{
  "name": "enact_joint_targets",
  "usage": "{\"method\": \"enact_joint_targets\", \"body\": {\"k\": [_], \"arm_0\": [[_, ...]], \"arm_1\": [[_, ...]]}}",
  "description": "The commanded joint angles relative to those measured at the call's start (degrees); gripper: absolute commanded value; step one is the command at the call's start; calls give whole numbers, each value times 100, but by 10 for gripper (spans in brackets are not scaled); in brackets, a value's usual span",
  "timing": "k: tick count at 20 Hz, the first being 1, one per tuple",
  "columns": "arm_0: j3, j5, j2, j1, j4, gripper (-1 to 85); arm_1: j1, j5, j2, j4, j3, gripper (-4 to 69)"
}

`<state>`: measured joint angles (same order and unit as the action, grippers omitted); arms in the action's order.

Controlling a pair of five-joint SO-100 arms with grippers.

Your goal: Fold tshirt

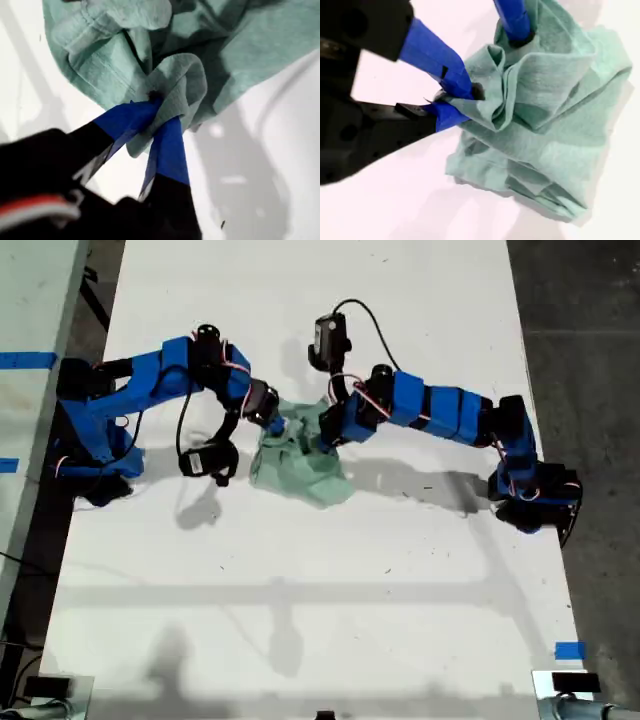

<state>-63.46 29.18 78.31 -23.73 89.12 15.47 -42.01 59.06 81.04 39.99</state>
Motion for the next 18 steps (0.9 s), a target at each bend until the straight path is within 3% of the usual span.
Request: {"method": "enact_joint_targets", "body": {"k": [1, 4, 5, 7, 10, 13, 16, 18], "arm_0": [[44, 413, 35, -633, -79, 1], [53, 554, -167, -949, -255, 1], [62, 615, -123, -1116, -264, 12], [-26, 598, 281, -1670, -176, 131], [-264, 606, 1239, -3103, -141, 235], [-387, 765, 1995, -4386, -141, 259], [-1222, 1011, 2839, -4623, -325, 253], [-2479, 958, 3858, -4263, -773, 241]], "arm_1": [[475, -281, 475, -343, -26, -8], [747, -360, 299, -519, -18, -11], [853, -378, 316, -510, -18, 90], [1230, -712, 571, -360, -35, 415], [2180, -1125, 1310, 246, -18, 322], [3164, -1503, 2206, 1028, 193, 285], [3656, -1644, 3568, 1195, 1644, 269], [3639, -1547, 4579, 1046, 2944, 251]]}}
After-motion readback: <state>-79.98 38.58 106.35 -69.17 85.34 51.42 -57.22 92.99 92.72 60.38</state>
